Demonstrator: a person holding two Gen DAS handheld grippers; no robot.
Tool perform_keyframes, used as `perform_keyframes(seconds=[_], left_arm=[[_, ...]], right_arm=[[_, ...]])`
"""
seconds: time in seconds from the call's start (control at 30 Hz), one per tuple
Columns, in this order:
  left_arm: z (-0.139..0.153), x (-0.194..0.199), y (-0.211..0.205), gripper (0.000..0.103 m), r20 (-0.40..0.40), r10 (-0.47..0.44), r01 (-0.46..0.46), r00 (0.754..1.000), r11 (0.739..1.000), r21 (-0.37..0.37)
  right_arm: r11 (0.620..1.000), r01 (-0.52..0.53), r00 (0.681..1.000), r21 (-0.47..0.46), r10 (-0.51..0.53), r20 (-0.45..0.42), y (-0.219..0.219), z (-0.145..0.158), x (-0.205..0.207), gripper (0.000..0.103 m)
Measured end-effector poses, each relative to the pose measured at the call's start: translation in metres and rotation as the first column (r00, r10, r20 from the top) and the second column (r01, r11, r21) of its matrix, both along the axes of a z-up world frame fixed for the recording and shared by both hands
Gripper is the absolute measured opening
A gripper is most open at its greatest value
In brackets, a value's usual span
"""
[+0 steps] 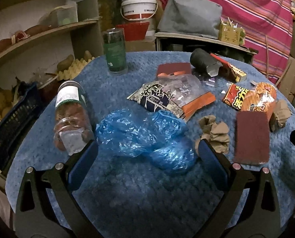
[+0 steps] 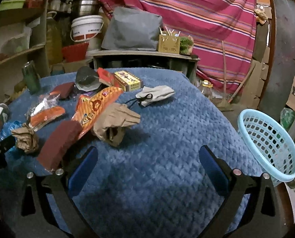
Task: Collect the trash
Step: 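Grasp the blue plastic bag with the left tool while the right tool grasps the brown paper bag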
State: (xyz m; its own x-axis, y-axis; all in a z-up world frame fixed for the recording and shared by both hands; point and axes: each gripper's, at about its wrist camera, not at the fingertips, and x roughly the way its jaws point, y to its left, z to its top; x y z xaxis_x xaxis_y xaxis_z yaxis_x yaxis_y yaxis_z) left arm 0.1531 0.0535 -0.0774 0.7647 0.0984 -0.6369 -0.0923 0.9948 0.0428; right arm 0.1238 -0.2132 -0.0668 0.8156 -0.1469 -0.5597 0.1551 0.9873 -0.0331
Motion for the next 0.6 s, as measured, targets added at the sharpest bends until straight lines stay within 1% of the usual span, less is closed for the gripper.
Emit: perform_keyframes(seconds=[0.03, 0.1, 0.2, 0.27, 0.3, 0.37, 0.43, 0.47, 0.5, 0.53, 0.57, 0.6], left_arm=[[-0.002, 0.002, 0.000, 0.098, -0.011, -0.004, 0.004, 1.000, 1.000, -0.002], [-0.005, 0.004, -0.001, 0.094, -0.027, -0.011, 0.011, 1.000, 1.000, -0.002], [-0.007, 0.006, -0.004, 0.090, -0.040, -0.018, 0.018, 0.999, 1.000, 0.007], [-0.008, 0.008, -0.005, 0.082, -0.045, -0.024, 0.024, 0.999, 1.000, 0.008], [-0.008, 0.009, -0.006, 0.080, -0.050, -0.029, 0.029, 0.998, 1.000, 0.007], [-0.009, 0.012, -0.007, 0.071, -0.055, -0.037, 0.037, 0.998, 0.999, 0.007], [-0.009, 0.013, -0.009, 0.066, -0.056, -0.049, 0.050, 0.997, 0.999, 0.014], [-0.009, 0.014, -0.010, 0.064, -0.054, -0.052, 0.053, 0.997, 0.998, 0.018], [-0.009, 0.015, -0.010, 0.062, -0.053, -0.055, 0.056, 0.997, 0.998, 0.020], [-0.008, 0.016, -0.011, 0.058, -0.053, -0.061, 0.062, 0.997, 0.998, 0.021], [-0.009, 0.017, -0.011, 0.054, -0.055, -0.064, 0.066, 0.996, 0.998, 0.019], [-0.009, 0.017, -0.011, 0.051, -0.057, -0.068, 0.069, 0.996, 0.997, 0.014]], right_arm=[[1.000, 0.005, 1.000, -0.005, -0.005, -0.008, 0.000, -0.001, 0.001, 0.099], [1.000, 0.001, 1.000, -0.001, -0.001, -0.019, 0.000, -0.002, 0.003, 0.099], [1.000, 0.004, 1.000, 0.023, -0.004, -0.013, -0.003, -0.002, 0.003, 0.099], [0.999, -0.005, 1.000, 0.054, 0.006, -0.012, -0.007, -0.002, 0.003, 0.099], [0.997, -0.012, 1.000, 0.073, 0.013, -0.014, -0.009, -0.003, 0.004, 0.099], [0.994, -0.027, 1.000, 0.101, 0.028, -0.007, -0.012, -0.003, 0.005, 0.099], [0.991, -0.040, 0.999, 0.124, 0.037, 0.022, -0.013, 0.000, 0.002, 0.099], [0.992, -0.044, 0.997, 0.122, 0.037, 0.061, -0.012, 0.004, -0.001, 0.099], [0.993, -0.041, 0.996, 0.111, 0.033, 0.079, -0.011, 0.006, -0.003, 0.099], [0.995, -0.042, 0.996, 0.092, 0.034, 0.086, -0.008, 0.008, -0.003, 0.099], [0.996, -0.044, 0.996, 0.078, 0.038, 0.078, -0.006, 0.009, -0.002, 0.099], [0.998, -0.037, 0.998, 0.042, 0.035, 0.050, -0.001, 0.009, 0.002, 0.099]])
